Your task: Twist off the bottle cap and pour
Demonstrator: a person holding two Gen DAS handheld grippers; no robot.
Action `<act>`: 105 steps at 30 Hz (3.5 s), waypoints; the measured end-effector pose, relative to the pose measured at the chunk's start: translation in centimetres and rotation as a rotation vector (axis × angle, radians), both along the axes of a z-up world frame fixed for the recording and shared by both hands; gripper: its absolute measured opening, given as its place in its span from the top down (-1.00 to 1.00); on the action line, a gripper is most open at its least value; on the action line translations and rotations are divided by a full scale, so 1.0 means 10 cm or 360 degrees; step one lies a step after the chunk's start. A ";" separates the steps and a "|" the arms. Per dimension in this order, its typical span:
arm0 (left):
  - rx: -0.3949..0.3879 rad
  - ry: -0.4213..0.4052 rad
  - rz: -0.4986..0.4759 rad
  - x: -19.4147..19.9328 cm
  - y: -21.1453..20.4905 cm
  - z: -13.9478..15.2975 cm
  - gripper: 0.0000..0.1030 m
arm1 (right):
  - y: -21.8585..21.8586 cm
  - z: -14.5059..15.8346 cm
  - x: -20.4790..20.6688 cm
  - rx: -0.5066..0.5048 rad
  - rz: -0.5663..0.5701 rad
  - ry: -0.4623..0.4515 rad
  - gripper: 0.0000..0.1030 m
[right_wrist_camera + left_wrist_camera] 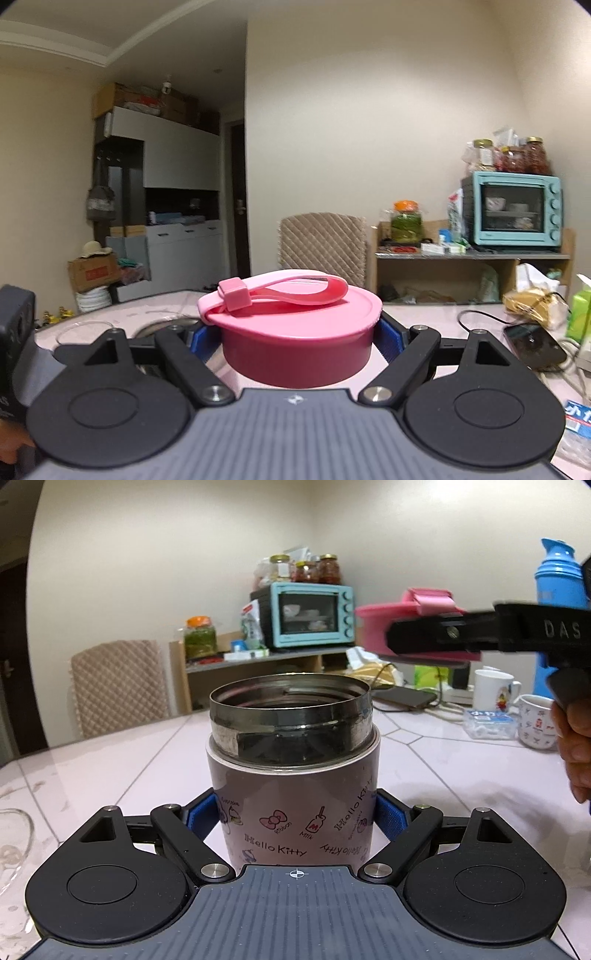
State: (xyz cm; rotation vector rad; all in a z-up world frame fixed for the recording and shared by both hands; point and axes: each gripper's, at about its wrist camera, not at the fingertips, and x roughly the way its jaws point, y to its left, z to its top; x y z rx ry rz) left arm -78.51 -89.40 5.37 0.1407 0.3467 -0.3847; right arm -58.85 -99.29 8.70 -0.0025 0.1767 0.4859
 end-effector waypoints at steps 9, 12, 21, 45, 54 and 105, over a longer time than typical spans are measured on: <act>0.0004 0.0012 0.0043 -1.29 -0.43 0.15 -0.74 | 0.01 -0.28 0.04 -0.0052 -0.0095 0.0133 -0.65; 0.0010 0.0010 0.0050 -1.73 -0.48 0.20 -0.74 | 0.02 -0.33 0.04 -0.0061 -0.0116 0.0158 -0.65; 0.0011 0.0015 0.0062 -2.13 -0.45 0.01 -0.75 | -0.02 -0.37 0.03 -0.0075 -0.0140 0.0202 -0.65; 0.0050 0.0059 0.0046 -1.00 -0.14 0.04 -0.81 | 0.02 -0.42 -0.04 -0.0103 -0.0141 0.0255 -0.65; 0.0052 0.0086 0.0033 -0.65 0.12 0.04 -0.87 | 0.05 -0.43 -0.07 -0.0124 -0.0133 0.0264 -0.65; 0.0123 0.0179 -0.0031 1.52 1.20 -0.29 -1.00 | 0.06 -0.66 0.15 -0.0269 -0.0142 0.0518 -0.66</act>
